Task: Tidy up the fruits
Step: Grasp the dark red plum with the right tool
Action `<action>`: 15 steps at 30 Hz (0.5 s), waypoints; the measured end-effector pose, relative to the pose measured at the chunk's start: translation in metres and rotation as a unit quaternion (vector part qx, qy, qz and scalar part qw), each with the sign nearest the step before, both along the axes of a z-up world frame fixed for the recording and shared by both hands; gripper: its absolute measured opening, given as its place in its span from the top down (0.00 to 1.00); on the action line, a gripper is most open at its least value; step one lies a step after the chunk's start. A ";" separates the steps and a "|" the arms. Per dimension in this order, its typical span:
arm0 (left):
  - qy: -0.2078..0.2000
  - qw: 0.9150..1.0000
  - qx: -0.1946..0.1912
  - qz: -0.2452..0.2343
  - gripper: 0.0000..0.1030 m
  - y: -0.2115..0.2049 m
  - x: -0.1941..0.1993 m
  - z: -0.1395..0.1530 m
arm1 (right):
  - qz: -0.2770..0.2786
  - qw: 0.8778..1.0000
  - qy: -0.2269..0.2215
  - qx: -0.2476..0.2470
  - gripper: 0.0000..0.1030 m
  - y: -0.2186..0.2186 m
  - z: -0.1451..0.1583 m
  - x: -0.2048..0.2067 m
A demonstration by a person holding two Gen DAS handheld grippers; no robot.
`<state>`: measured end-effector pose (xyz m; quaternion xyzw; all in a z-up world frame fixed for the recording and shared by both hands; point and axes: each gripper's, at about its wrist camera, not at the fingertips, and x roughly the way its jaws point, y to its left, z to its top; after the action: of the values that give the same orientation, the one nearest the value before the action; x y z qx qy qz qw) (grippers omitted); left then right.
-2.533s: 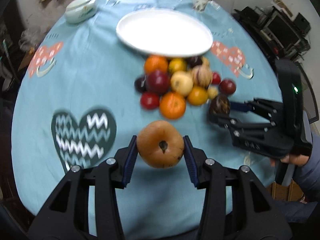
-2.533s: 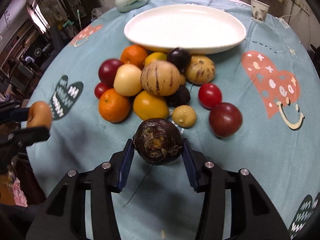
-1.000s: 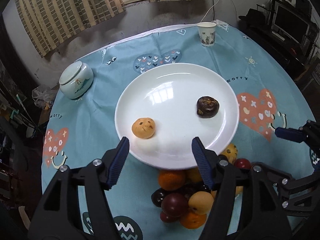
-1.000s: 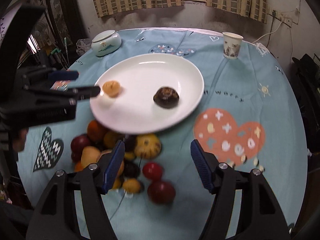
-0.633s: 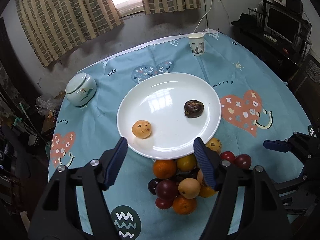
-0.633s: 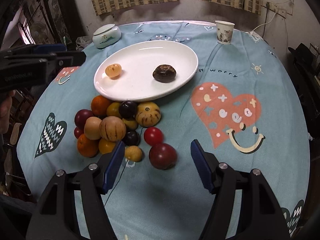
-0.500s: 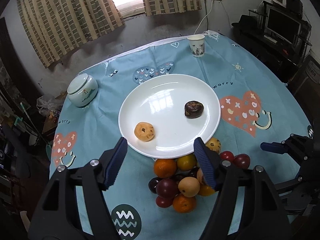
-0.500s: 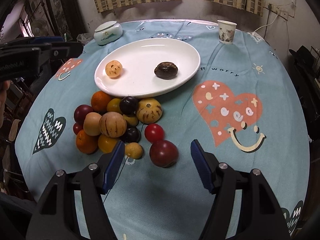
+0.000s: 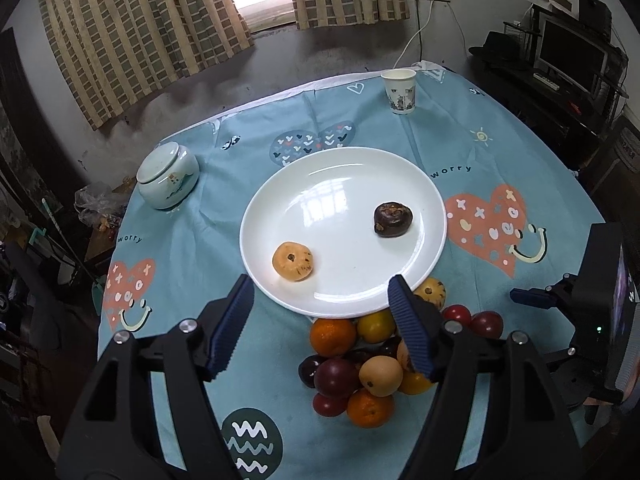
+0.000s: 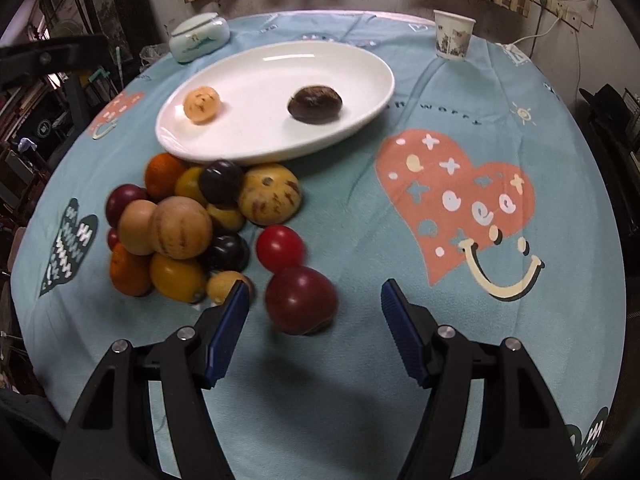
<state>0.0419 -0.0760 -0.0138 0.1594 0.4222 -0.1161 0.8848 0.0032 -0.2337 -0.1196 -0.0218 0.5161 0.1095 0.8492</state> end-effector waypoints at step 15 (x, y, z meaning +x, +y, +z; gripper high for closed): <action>0.038 0.998 -0.048 0.029 0.30 0.043 -0.001 -0.020 | 0.068 0.997 0.032 0.008 0.63 0.013 -0.012 0.009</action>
<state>0.0405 -0.0327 -0.0341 0.0996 0.4538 -0.1161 0.8779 0.0118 -0.2202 -0.1320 -0.0463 0.5394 0.1722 0.8230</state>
